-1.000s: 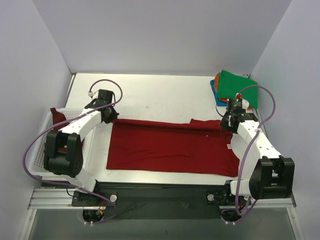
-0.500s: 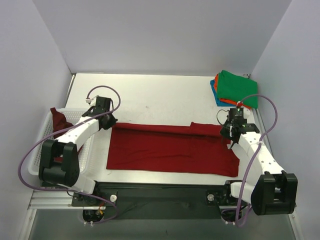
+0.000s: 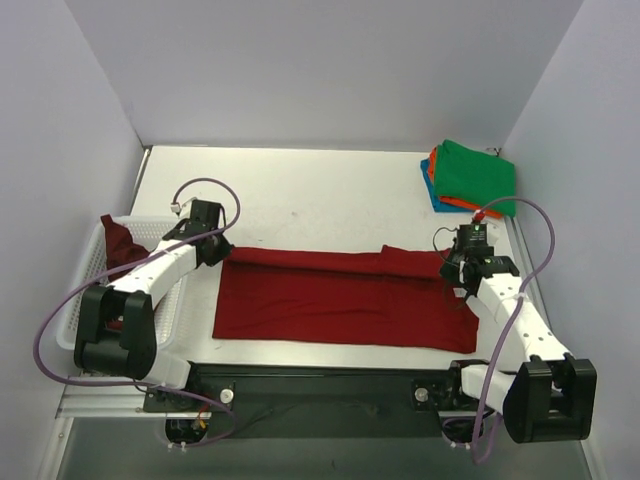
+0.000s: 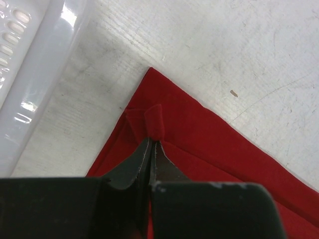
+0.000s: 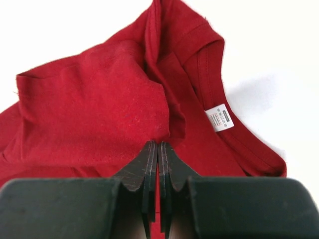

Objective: Fold and stack the t-shirts
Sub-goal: Fold the other side of the tshirt into a rectangle

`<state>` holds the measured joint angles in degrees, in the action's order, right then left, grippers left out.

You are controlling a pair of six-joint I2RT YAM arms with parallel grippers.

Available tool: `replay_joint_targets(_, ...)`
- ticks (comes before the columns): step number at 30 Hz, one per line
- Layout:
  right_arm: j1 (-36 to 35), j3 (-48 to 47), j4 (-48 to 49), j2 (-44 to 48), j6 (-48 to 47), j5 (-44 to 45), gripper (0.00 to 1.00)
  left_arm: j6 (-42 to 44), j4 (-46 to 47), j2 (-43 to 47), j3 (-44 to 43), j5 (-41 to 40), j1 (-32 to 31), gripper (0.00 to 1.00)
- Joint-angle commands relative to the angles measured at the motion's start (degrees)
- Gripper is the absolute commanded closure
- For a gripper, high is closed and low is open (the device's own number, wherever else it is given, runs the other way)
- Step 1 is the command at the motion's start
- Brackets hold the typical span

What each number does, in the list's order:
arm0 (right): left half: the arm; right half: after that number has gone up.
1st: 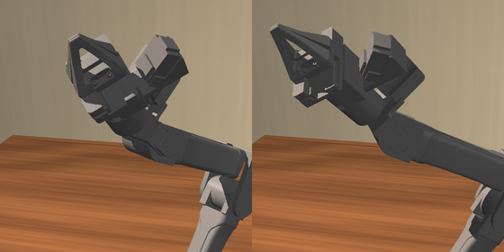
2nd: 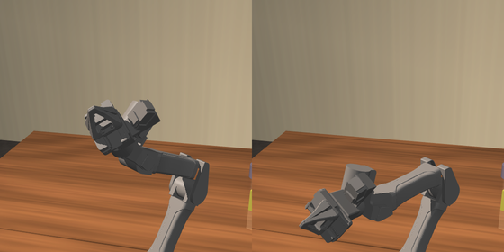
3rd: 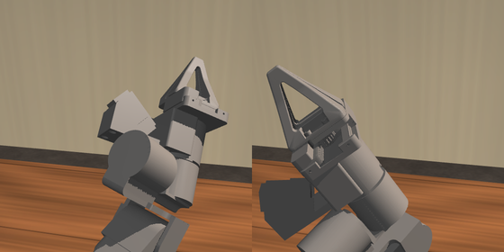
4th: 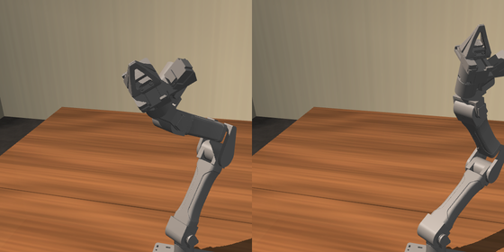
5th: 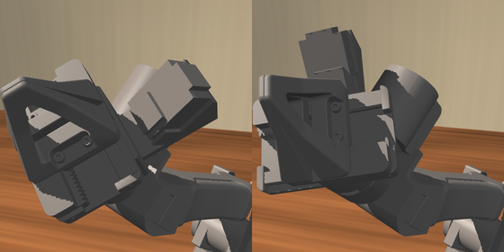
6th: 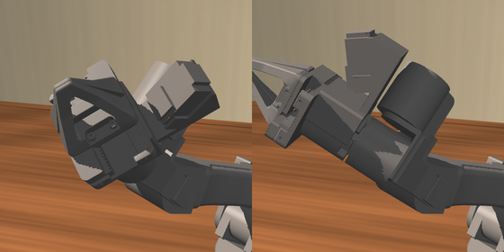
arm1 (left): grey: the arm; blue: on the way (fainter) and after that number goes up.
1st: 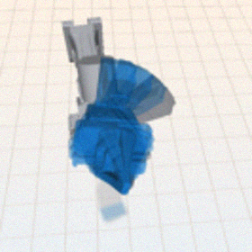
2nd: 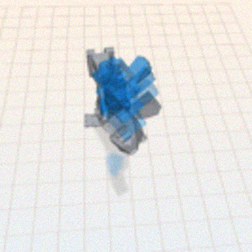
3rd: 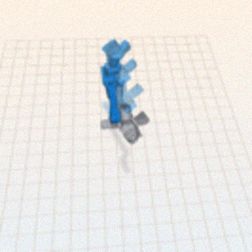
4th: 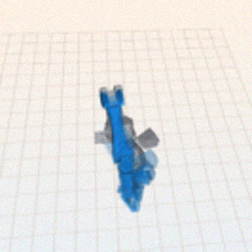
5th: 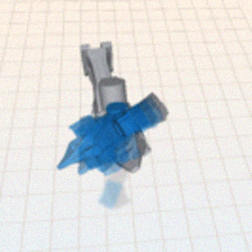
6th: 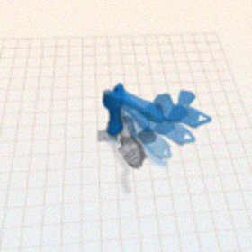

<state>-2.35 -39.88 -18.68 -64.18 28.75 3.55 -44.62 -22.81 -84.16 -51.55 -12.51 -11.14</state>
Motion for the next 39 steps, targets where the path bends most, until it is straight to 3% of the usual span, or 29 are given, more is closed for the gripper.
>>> replay_joint_targets(1, -0.2, 0.2, -1.1, 2.7, 0.5, 0.8, 1.0, 0.0, 2.2, 2.7, 0.2, -0.4, 0.6, 1.0)
replay_joint_targets(12, -0.2, 6.9, 0.5, 5.6, 1.6, -0.5, 1.0, 0.1, 4.5, 5.4, 6.1, 0.8, 0.6, 1.0)
replay_joint_targets(14, 0.0, 7.6, 1.2, 6.3, 1.7, -0.6, 0.9, 0.3, 6.0, 6.3, 7.2, 2.5, 0.6, 0.98)
replay_joint_targets(15, 0.1, 7.9, 1.2, 6.4, 1.6, -0.7, 0.87, 0.5, 6.5, 6.8, 8.2, 2.8, 0.6, 0.82)
replay_joint_targets(17, 0.1, 7.7, 0.9, 7.1, 1.3, -1.3, 0.73, 0.9, 7.8, 8.9, 9.3, 3.5, 0.6, 0.75)
replay_joint_targets(18, 0.0, 7.1, 0.7, 8.0, 1.2, -1.8, 0.68, 1.0, 8.0, 9.9, 10.1, 3.6, 0.6, 0.64)
replay_joint_targets(19, 0.0, 6.7, 0.3, 8.5, 1.0, -2.4, 0.57, 1.2, 8.3, 11.5, 10.2, 3.7, 0.5, 0.59)
replay_joint_targets(21, -0.2, 5.5, -0.6, 9.0, 0.3, -3.0, 0.52, 1.3, 7.7, 12.8, 10.2, 3.7, 0.6, 0.48)
replay_joint_targets(27, -0.5, -1.3, -0.2, 3.6, -1.2, -4.8, 0.51, 3.5, 7.4, 12.4, 5.6, 5.7, 0.0, 0.49)
replay_joint_targets(33, -2.0, -11.0, 1.1, -8.4, -2.5, -4.0, 0.52, 3.0, 8.3, 7.5, 3.0, 6.3, -0.7, 0.6)
replay_joint_targets(39, -2.5, -18.5, 1.0, -19.4, -3.4, -3.7, 0.53, 2.8, 10.3, 2.5, -1.5, 7.2, -6.3, 0.62)
